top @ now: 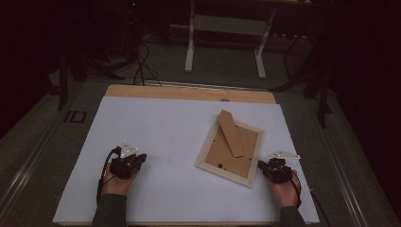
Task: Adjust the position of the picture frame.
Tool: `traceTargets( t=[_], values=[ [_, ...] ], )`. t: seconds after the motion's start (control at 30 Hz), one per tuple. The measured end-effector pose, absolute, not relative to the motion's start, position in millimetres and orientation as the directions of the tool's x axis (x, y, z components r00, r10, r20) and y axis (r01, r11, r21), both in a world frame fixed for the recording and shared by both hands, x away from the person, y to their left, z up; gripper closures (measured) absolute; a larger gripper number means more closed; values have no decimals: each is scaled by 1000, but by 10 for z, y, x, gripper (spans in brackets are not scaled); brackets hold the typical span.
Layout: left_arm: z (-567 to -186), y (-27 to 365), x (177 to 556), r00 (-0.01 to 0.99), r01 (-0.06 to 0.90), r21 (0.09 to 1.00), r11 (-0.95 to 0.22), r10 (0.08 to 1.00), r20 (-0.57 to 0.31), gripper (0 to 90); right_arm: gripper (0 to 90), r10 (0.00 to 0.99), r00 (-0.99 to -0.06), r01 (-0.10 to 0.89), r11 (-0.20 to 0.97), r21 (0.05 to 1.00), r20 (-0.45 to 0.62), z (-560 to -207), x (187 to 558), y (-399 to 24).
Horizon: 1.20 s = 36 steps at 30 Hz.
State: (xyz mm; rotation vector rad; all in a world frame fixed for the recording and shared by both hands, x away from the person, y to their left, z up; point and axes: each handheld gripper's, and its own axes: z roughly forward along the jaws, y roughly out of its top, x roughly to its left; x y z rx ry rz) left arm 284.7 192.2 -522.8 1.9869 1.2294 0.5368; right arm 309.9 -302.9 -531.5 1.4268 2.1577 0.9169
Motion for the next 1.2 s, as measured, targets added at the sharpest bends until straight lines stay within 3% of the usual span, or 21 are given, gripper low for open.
traceTargets(
  t=[0.67,1.2],
  values=[
    [-5243,1838,2856,484,587,757,-288,874,-43,898,900,903,-429,650,287,704,27,-5315,3096,-2959],
    [-5280,960,3206,634,550,740,-387,770,-68,899,900,895,-444,646,294,704,34,-5318,3089,-2931]
  ],
)
